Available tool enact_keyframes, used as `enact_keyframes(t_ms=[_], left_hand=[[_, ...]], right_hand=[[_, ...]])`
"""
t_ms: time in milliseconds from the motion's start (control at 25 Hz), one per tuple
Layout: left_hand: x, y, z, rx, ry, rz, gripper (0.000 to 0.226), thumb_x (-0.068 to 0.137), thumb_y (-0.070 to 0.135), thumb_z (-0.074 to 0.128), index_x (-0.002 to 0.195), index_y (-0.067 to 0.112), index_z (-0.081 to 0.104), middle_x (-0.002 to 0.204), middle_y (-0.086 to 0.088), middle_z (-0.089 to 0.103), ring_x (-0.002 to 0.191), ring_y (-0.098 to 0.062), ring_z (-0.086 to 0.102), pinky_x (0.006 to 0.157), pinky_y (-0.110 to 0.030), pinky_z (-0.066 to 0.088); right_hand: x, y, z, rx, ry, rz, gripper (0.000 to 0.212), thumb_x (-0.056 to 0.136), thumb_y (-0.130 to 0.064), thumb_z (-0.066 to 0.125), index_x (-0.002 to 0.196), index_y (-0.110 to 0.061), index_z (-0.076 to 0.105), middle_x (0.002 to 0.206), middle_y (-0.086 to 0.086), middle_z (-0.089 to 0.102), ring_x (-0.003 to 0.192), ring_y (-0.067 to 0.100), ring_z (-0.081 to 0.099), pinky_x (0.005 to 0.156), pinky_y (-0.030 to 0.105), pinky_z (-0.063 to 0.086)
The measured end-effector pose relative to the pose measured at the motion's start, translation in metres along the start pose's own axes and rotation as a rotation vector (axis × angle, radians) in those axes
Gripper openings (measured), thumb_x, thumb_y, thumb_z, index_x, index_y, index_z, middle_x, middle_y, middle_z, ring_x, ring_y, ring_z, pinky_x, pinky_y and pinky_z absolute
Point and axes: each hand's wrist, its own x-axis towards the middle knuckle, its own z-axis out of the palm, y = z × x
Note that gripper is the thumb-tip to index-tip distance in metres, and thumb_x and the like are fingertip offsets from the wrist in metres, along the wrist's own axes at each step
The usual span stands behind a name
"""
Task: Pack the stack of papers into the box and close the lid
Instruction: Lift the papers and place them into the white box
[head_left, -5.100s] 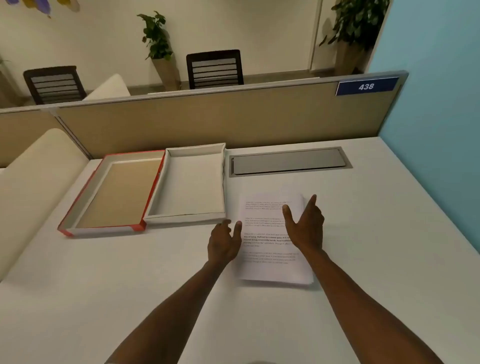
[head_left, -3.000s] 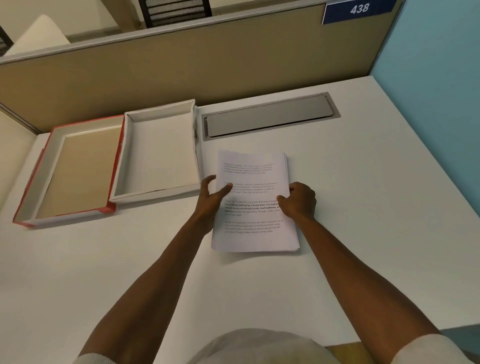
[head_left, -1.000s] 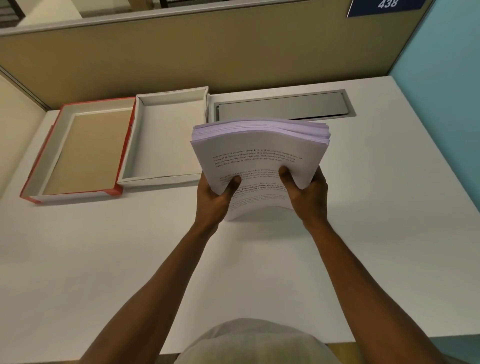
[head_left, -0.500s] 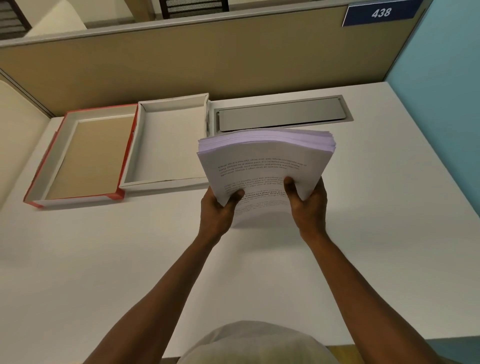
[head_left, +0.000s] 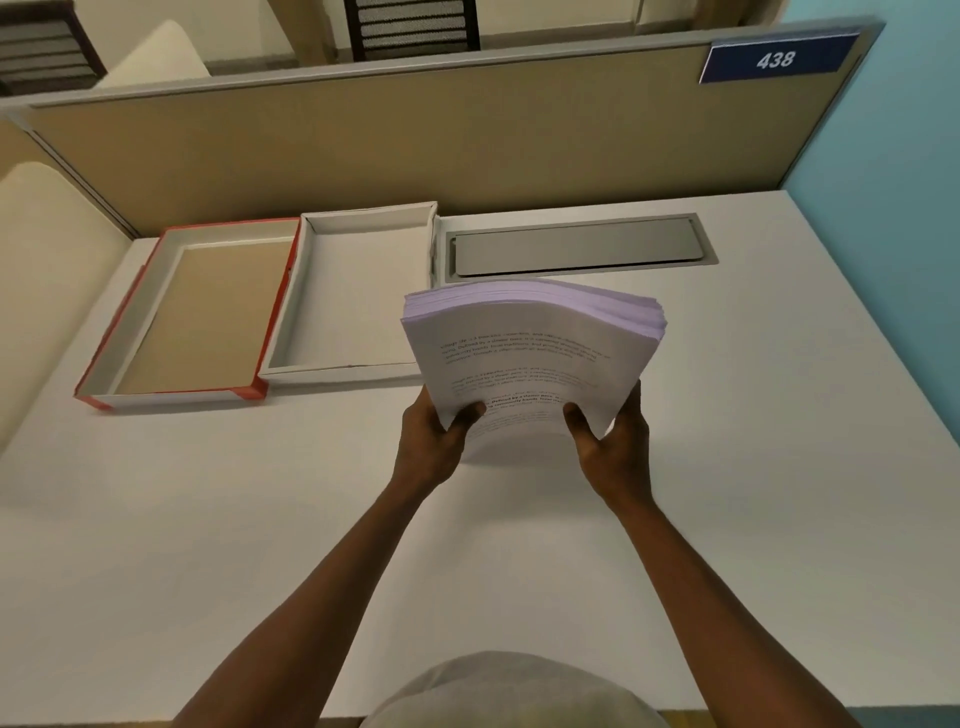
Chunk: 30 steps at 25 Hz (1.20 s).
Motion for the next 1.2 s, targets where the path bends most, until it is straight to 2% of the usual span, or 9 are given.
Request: enact_keyframes(t_ms=[120,200,320,560,760,880,960,1080,1200], left_hand=[[-0.003,0.002,0.001,0.045,0.023,-0.009,0.035,0.091,0.01,0.071,0.125,0.007,0.065,0.114,0.004,0.068,0.103,-0.028,0.066,0.088,-0.038,0.058],[-0.004,0.004,0.001,0.045,0.043,-0.017,0.035,0.09,0.009,0.07,0.124,0.006,0.064,0.113,0.002,0.068,0.103,-0.03,0.066,0.086,-0.037,0.059],[-0.01,0.01,-0.009,0.064,0.037,0.004,0.035,0.091,0.007,0.069,0.125,0.007,0.062,0.113,0.003,0.068,0.1,-0.025,0.065,0.08,-0.024,0.058],[-0.008,0.025,-0.069,0.047,0.04,-0.082,0.046,0.087,0.016,0.075,0.13,0.021,0.058,0.122,0.001,0.068,0.102,-0.028,0.068,0.086,-0.045,0.06],[0.03,0.039,-0.145,0.016,0.064,-0.161,0.039,0.083,0.024,0.081,0.116,0.025,0.061,0.113,0.004,0.069,0.092,-0.019,0.072,0.073,-0.034,0.062],[0.062,0.03,-0.183,0.004,0.056,-0.255,0.035,0.083,0.021,0.081,0.114,0.019,0.065,0.113,0.0,0.073,0.087,-0.017,0.073,0.066,-0.028,0.059],[0.082,0.019,-0.202,0.0,0.052,-0.297,0.039,0.083,0.02,0.081,0.118,0.014,0.065,0.116,-0.004,0.073,0.087,-0.021,0.074,0.069,-0.033,0.061],[0.115,0.008,-0.226,-0.039,0.041,-0.327,0.039,0.084,0.016,0.08,0.119,0.009,0.066,0.117,-0.009,0.074,0.091,-0.029,0.075,0.086,-0.051,0.062],[0.151,0.0,-0.24,-0.026,0.025,-0.357,0.036,0.086,0.017,0.077,0.119,0.007,0.066,0.118,-0.011,0.073,0.094,-0.03,0.074,0.092,-0.052,0.06]], right_hand=[[0.002,0.001,-0.002,-0.071,0.01,-0.015,0.047,0.09,-0.016,0.07,0.132,-0.015,0.047,0.115,-0.002,0.06,0.102,0.011,0.058,0.089,0.028,0.054],[0.001,-0.002,-0.003,-0.094,-0.006,-0.023,0.046,0.091,-0.017,0.069,0.132,-0.01,0.048,0.114,-0.004,0.06,0.1,0.012,0.059,0.087,0.025,0.054],[-0.003,-0.006,-0.004,-0.139,-0.051,-0.06,0.043,0.091,-0.021,0.069,0.127,-0.009,0.049,0.114,-0.001,0.061,0.096,0.015,0.062,0.084,0.028,0.058],[0.005,-0.042,0.03,-0.169,-0.164,-0.017,0.041,0.089,-0.027,0.072,0.123,-0.011,0.053,0.11,-0.005,0.061,0.087,0.016,0.064,0.071,0.017,0.055],[0.035,-0.067,0.097,-0.058,-0.193,0.134,0.039,0.083,-0.027,0.078,0.116,-0.013,0.062,0.113,0.002,0.071,0.094,0.021,0.069,0.084,0.041,0.06],[0.051,-0.076,0.142,0.006,-0.241,0.25,0.035,0.081,-0.025,0.08,0.111,-0.016,0.066,0.112,0.004,0.072,0.097,0.024,0.07,0.088,0.047,0.059],[0.063,-0.082,0.169,0.031,-0.264,0.313,0.034,0.08,-0.025,0.081,0.109,-0.016,0.067,0.112,0.005,0.073,0.097,0.025,0.071,0.089,0.048,0.059],[0.088,-0.09,0.204,0.054,-0.285,0.412,0.042,0.077,-0.025,0.084,0.113,-0.008,0.07,0.113,0.008,0.074,0.094,0.026,0.073,0.088,0.045,0.06],[0.118,-0.094,0.232,0.056,-0.282,0.485,0.046,0.074,-0.026,0.086,0.112,-0.007,0.07,0.113,0.01,0.075,0.092,0.028,0.073,0.088,0.047,0.06]])
